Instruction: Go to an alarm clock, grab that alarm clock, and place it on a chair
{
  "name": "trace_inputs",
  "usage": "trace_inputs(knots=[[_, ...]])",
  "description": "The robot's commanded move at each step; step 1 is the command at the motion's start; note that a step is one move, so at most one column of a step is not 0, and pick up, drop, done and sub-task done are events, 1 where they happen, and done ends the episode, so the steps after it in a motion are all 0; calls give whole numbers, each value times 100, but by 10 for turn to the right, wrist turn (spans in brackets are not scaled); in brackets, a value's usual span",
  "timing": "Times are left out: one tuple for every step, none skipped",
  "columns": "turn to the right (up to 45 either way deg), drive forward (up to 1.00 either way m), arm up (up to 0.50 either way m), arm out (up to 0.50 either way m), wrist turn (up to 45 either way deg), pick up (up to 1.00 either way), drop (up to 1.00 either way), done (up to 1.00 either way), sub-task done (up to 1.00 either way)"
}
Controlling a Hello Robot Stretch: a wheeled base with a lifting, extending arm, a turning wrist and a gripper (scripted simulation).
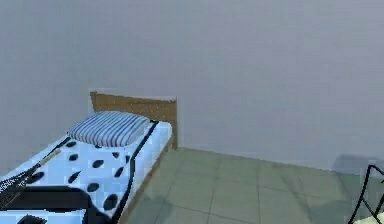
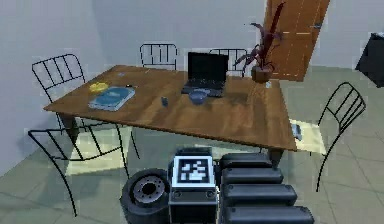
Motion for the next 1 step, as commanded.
trace_inputs(knots=[[450,0,0,0,0,0,0,0,0]])
